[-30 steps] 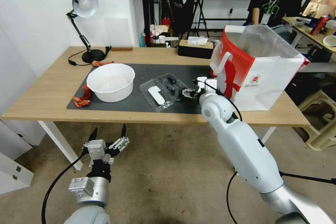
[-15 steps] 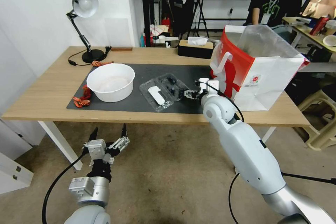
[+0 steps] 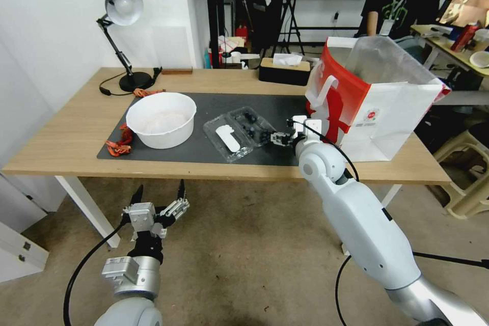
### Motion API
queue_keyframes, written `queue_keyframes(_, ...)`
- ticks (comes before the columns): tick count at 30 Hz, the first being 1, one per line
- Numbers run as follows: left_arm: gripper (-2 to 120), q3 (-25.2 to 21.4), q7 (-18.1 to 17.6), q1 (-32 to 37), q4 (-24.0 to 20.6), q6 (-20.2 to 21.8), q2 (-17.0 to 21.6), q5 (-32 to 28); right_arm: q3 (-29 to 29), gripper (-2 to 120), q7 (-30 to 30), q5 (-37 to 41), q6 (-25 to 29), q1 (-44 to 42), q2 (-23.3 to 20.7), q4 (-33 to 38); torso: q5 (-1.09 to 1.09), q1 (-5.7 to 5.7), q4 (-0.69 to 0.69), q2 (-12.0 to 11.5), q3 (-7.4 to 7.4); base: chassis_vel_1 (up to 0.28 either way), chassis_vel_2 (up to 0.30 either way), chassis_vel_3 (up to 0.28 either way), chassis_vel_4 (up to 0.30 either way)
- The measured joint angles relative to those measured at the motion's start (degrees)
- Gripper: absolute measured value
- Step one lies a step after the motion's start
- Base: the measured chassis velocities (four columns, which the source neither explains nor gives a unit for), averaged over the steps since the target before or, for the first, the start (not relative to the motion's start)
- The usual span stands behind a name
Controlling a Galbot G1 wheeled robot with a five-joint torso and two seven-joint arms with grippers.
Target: Close the takeout container lid, then place the container into the takeout bag.
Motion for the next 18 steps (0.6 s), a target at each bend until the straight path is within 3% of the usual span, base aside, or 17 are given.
queue_keyframes(18, 100, 0.2, -0.3, 0.0, 0.3, -0.7, 0.0, -0.1, 1.0, 100, 0.0, 1.5, 0.0, -2.3, -1.0, 2.5, 0.00, 0.00, 0.00, 0.0, 0.00, 0.000, 0.000, 0.000, 0.000)
